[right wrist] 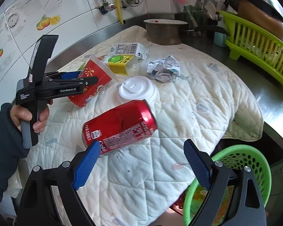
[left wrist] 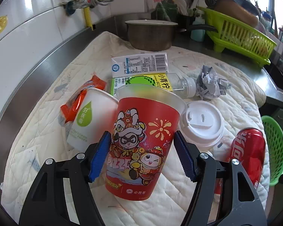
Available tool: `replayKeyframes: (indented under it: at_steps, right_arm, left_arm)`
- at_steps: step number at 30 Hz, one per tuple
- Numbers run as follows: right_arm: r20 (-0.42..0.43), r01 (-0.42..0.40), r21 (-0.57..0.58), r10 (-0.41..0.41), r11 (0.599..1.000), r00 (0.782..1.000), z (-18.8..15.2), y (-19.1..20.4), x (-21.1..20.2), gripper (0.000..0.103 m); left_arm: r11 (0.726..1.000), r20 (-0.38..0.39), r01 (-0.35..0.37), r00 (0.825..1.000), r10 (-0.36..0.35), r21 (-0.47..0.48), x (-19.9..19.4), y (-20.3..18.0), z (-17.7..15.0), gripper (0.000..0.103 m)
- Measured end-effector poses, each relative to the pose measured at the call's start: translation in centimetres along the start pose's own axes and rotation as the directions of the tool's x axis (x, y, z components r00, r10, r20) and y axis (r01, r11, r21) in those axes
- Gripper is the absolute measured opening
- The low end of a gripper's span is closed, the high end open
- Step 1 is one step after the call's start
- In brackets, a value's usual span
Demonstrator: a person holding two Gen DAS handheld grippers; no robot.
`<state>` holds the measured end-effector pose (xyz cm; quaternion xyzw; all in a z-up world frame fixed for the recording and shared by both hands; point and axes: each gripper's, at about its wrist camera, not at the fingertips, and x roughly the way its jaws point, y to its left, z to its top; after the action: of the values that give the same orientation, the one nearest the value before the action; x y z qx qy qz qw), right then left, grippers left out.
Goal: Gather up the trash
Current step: 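Reach the left tool to the red paper cup and grasp it, then lift the red cup with the left tool while the right tool grasps the white lid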
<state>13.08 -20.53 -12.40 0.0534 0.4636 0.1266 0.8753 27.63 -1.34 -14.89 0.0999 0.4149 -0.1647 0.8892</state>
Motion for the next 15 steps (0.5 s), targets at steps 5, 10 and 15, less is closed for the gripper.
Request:
replayKeyframes:
  at_steps: [5,10,15]
  right_arm:
    - [-0.006,-0.019,-0.006,0.019,1.0,1.0,0.3,0.9,0.4,0.087]
    - [-0.001,-0.01,-0.024,0.01,1.0,1.0,0.8,1.4,0.4,0.087]
    - [0.021,0.012,-0.036,-0.012,0.999,1.0,3.2,0.8,0.6,0.087]
  left_arm:
    - [0.999,0.046,0.014,0.999,-0.012,-0.044,-2.3,0.7,-0.6,0.065]
    - [0.998,0.059,0.015,0.998,-0.011,-0.067,-3.4,1.4,-1.2,0.064]
    - [0.995,0.075,0.017,0.997,-0.01,-0.097,-4.4,2.2,-1.7,0.064]
